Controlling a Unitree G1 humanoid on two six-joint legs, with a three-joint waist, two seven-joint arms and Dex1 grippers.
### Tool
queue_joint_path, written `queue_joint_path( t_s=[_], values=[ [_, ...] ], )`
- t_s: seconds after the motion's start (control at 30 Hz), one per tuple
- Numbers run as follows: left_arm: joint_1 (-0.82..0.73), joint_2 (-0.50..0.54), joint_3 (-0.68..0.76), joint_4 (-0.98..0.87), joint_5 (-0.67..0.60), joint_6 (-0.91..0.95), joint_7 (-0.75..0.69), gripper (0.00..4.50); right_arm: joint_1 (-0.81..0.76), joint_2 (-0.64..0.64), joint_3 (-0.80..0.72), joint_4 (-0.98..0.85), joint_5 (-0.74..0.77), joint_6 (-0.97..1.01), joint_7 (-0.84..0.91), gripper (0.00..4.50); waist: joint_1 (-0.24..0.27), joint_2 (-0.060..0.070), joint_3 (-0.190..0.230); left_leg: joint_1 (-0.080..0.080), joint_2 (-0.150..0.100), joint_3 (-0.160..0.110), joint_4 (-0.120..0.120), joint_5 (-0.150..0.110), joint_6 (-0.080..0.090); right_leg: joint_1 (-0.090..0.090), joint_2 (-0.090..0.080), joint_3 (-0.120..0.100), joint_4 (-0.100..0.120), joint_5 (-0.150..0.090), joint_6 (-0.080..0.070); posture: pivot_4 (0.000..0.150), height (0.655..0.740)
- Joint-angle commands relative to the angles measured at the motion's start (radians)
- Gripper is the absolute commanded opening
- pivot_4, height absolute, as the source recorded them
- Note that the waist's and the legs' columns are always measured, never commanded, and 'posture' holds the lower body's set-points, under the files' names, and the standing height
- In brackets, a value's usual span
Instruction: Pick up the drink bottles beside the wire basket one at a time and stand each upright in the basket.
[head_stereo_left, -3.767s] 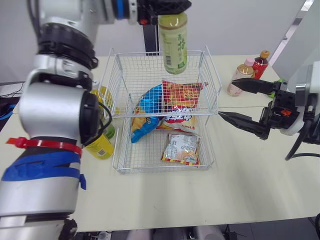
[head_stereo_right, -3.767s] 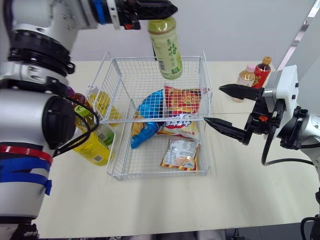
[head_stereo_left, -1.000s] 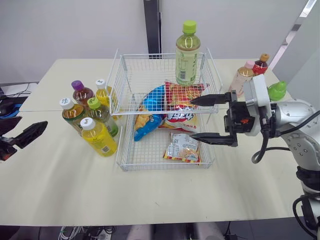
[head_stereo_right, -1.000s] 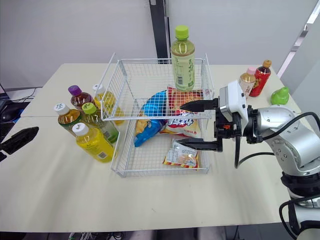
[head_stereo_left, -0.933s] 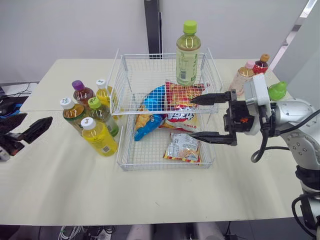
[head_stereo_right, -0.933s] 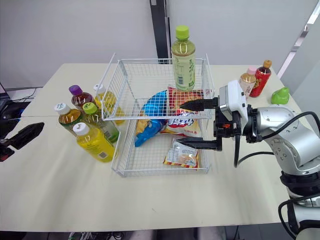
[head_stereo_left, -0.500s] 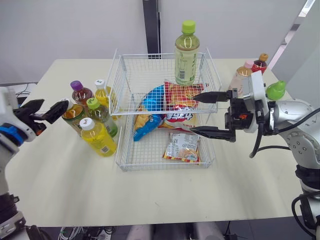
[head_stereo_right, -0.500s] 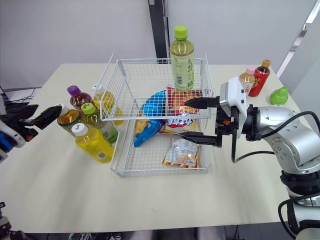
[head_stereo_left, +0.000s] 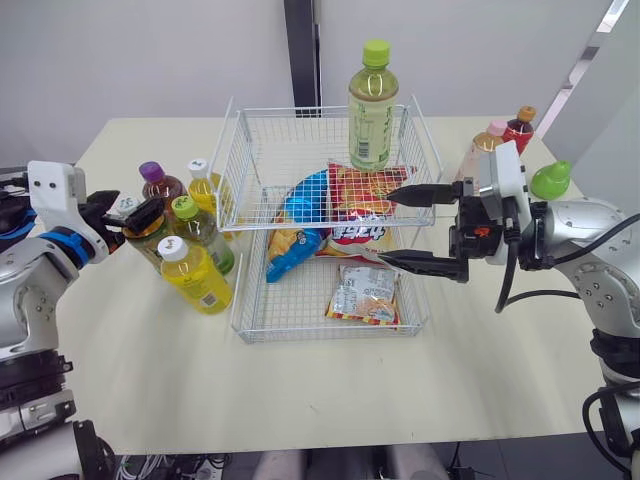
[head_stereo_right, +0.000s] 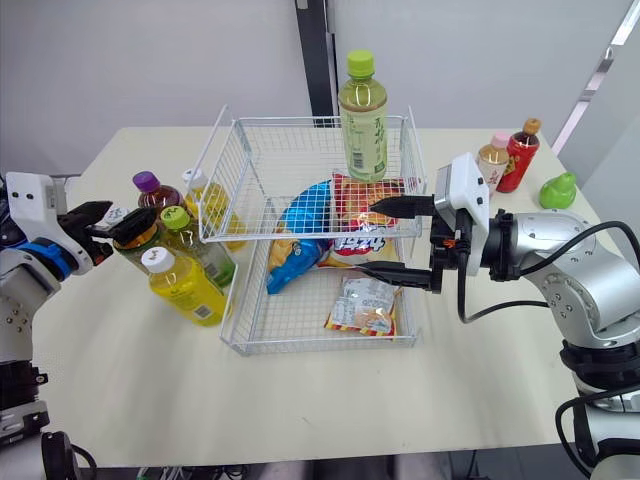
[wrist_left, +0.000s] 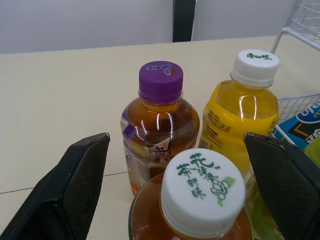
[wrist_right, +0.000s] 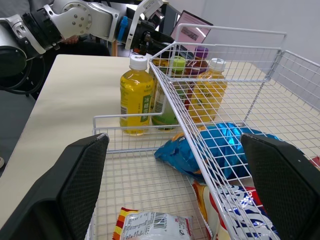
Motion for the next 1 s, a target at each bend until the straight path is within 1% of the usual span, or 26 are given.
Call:
queue_joint_path(
  t_s=[0.03, 0.07, 0.1, 0.3, 0.33, 0.4, 0.5, 0.6, 0.67, 0.73, 0.83, 0.93, 1.0],
  values=[
    [-0.017, 0.028, 0.006, -0.005, -0.005, -0.019, -0.012, 3.87, -0.023, -0.004, -0.031, -0.039, 0.017, -0.001, -0.007, 4.5, 0.0, 0.0, 0.0, 0.0, 0.0, 0.0, 0.0, 0.0, 0.0, 0.0, 0.0, 0.0, 0.0, 0.0, 0.0, 0.15, 0.74],
    [-0.015, 0.027, 0.007, -0.006, -0.007, -0.017, -0.013, 3.5, -0.024, -0.004, -0.031, -0.04, 0.017, 0.0, -0.007, 4.5, 0.0, 0.0, 0.0, 0.0, 0.0, 0.0, 0.0, 0.0, 0.0, 0.0, 0.0, 0.0, 0.0, 0.0, 0.0, 0.15, 0.74],
    [-0.009, 0.025, 0.01, -0.012, -0.011, -0.012, -0.012, 3.31, -0.025, -0.003, -0.033, -0.042, 0.018, 0.003, -0.008, 4.5, 0.0, 0.0, 0.0, 0.0, 0.0, 0.0, 0.0, 0.0, 0.0, 0.0, 0.0, 0.0, 0.0, 0.0, 0.0, 0.15, 0.74],
    [0.014, 0.025, 0.028, -0.024, -0.026, 0.001, -0.014, 1.48, -0.026, 0.001, -0.038, -0.048, 0.015, -0.007, -0.016, 4.5, 0.0, 0.0, 0.0, 0.0, 0.0, 0.0, 0.0, 0.0, 0.0, 0.0, 0.0, 0.0, 0.0, 0.0, 0.0, 0.15, 0.74],
    [0.017, 0.027, 0.029, -0.026, -0.028, 0.001, -0.014, 1.37, -0.026, 0.001, -0.038, -0.048, 0.014, -0.009, -0.016, 4.5, 0.0, 0.0, 0.0, 0.0, 0.0, 0.0, 0.0, 0.0, 0.0, 0.0, 0.0, 0.0, 0.0, 0.0, 0.0, 0.15, 0.74],
    [0.027, 0.034, 0.039, -0.038, -0.035, 0.006, -0.016, 1.38, -0.024, 0.003, -0.042, -0.053, 0.015, -0.01, -0.019, 4.5, 0.0, 0.0, 0.0, 0.0, 0.0, 0.0, 0.0, 0.0, 0.0, 0.0, 0.0, 0.0, 0.0, 0.0, 0.0, 0.15, 0.74],
    [0.055, 0.074, 0.079, -0.098, -0.069, 0.04, -0.035, 1.38, -0.012, 0.008, -0.062, -0.064, 0.011, -0.044, -0.018, 4.5, -0.003, 0.0, 0.0, 0.0, 0.001, 0.0, 0.0, 0.0, 0.0, 0.0, 0.0, 0.001, -0.001, 0.0, 0.0, 0.15, 0.74],
    [0.054, 0.142, 0.114, -0.148, -0.117, 0.107, -0.063, 1.38, 0.001, 0.011, -0.093, -0.067, 0.021, -0.077, -0.007, 4.5, -0.002, 0.0, 0.0, -0.001, 0.001, 0.0, -0.002, 0.0, 0.0, -0.001, 0.0, 0.0, -0.002, 0.0, 0.0, 0.15, 0.74],
    [0.02, 0.207, 0.132, -0.159, -0.148, 0.16, -0.083, 1.38, 0.005, 0.011, -0.117, -0.068, 0.028, -0.099, -0.001, 4.5, -0.002, -0.003, 0.002, -0.001, 0.002, -0.001, -0.001, 0.0, 0.0, -0.001, 0.0, 0.0, -0.002, 0.0, 0.0, 0.15, 0.74],
    [-0.044, 0.273, 0.13, -0.145, -0.18, 0.203, -0.103, 1.38, 0.001, -0.007, -0.131, -0.067, 0.049, -0.069, -0.002, 4.5, 0.0, -0.004, 0.003, -0.002, 0.003, -0.001, -0.001, 0.0, 0.0, 0.0, 0.001, -0.001, -0.004, 0.001, -0.001, 0.15, 0.74],
    [-0.162, 0.361, 0.088, -0.099, -0.214, 0.249, -0.146, 1.38, -0.003, -0.025, -0.139, -0.142, 0.106, 0.011, -0.062, 4.5, 0.003, -0.006, 0.004, -0.003, 0.003, 0.0, -0.001, 0.0, 0.0, 0.0, 0.001, -0.004, -0.007, 0.002, -0.001, 0.15, 0.74],
    [-0.375, 0.42, -0.007, -0.005, -0.23, 0.279, -0.18, 1.38, 0.01, -0.038, -0.162, -0.18, 0.14, 0.049, -0.098, 4.5, 0.003, -0.006, 0.004, -0.002, 0.002, 0.001, -0.002, 0.0, 0.0, 0.001, 0.002, -0.004, -0.007, 0.002, 0.0, 0.15, 0.74],
    [-0.559, 0.427, -0.102, 0.079, -0.212, 0.281, -0.212, 1.38, 0.019, -0.044, -0.171, -0.209, 0.16, 0.068, -0.128, 4.5, 0.001, -0.006, 0.004, -0.003, 0.001, 0.002, -0.002, 0.0, 0.0, 0.001, 0.002, -0.005, -0.008, 0.002, 0.001, 0.15, 0.74]
  ],
)
